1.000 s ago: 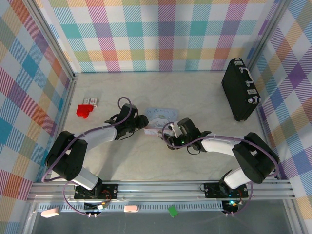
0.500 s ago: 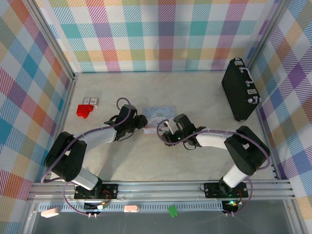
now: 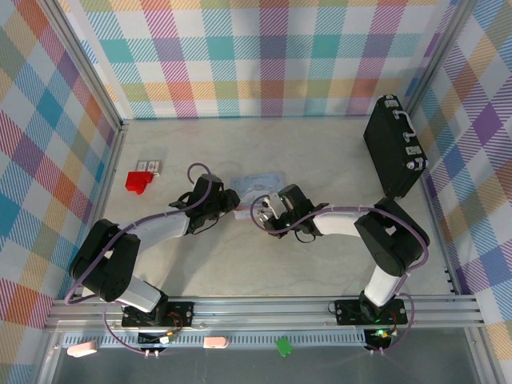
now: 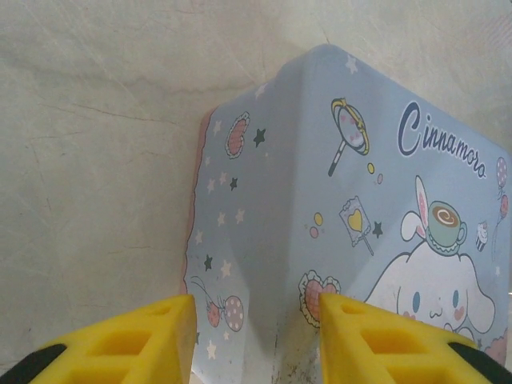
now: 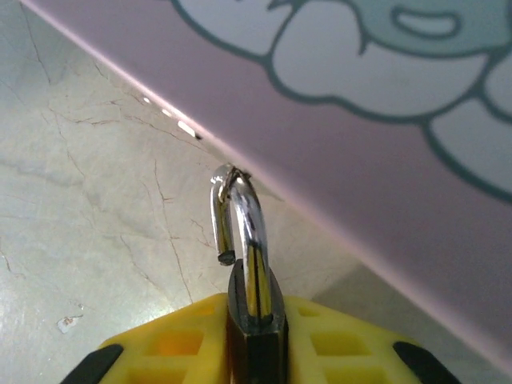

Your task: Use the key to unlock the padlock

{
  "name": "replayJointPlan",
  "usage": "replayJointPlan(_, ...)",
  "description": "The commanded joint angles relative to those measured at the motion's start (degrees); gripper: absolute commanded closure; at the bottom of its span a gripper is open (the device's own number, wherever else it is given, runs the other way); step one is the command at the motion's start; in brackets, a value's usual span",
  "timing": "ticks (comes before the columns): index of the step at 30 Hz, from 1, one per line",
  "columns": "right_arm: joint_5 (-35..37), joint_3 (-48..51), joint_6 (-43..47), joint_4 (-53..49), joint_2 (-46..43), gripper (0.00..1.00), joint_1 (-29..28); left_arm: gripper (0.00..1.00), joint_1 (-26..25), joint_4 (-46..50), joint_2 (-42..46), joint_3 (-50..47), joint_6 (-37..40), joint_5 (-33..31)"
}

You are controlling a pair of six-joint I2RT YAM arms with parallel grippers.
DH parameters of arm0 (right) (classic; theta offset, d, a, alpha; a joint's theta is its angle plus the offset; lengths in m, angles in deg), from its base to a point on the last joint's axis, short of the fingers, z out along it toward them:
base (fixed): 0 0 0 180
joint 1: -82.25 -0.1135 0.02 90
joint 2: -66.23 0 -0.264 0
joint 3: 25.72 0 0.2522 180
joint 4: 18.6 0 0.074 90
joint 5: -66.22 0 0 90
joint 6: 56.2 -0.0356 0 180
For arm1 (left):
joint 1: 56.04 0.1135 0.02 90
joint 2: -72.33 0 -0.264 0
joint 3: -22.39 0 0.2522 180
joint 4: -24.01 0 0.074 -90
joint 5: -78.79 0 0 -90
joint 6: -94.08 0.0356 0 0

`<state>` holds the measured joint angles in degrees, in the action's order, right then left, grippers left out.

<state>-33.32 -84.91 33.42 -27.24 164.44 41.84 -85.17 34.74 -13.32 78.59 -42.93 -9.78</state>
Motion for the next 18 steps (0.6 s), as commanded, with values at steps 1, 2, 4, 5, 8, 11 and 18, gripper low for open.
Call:
replayJointPlan(1, -0.5, 1.8, 0.3, 1.4, -2.0, 0.82, 0.0, 0.59, 0.3, 14.7, -2.3, -3.8, -0.7, -5.1)
replayJointPlan(2, -0.3, 2.2, 0.1, 1.4, -2.4, 0.83, 0.0, 0.59, 0.3, 14.6, -2.2, -3.8, -0.6, -5.1)
replayJointPlan(4, 0.1, 2.8, -0.8, 1.6, -3.2, 0.86, 0.0, 0.59, 0.2, 14.6, -2.1, -4.0, -0.9, -5.2)
replayJointPlan(5, 0.4, 2.9, -1.5, 1.7, -3.5, 0.88, 0.0, 0.59, 0.2, 14.5, -2.0, -4.0, -1.1, -5.3)
replayJointPlan(8, 3.0, 2.6, -5.0, 1.5, -3.9, 0.97, -0.3, 0.59, -0.2, 14.1, -1.8, -4.1, -2.0, -5.2)
replayJointPlan(11, 8.2, 2.5, -10.2, 2.1, -4.1, 1.0, -0.8, 0.59, -1.8, 15.1, -0.9, -3.7, -3.4, -7.0)
replayJointPlan(18, 18.3, 0.1, -23.0, -1.5, -1.8, 1.0, -1.3, 0.59, -5.8, 13.0, 1.9, -5.3, -8.4, -9.3)
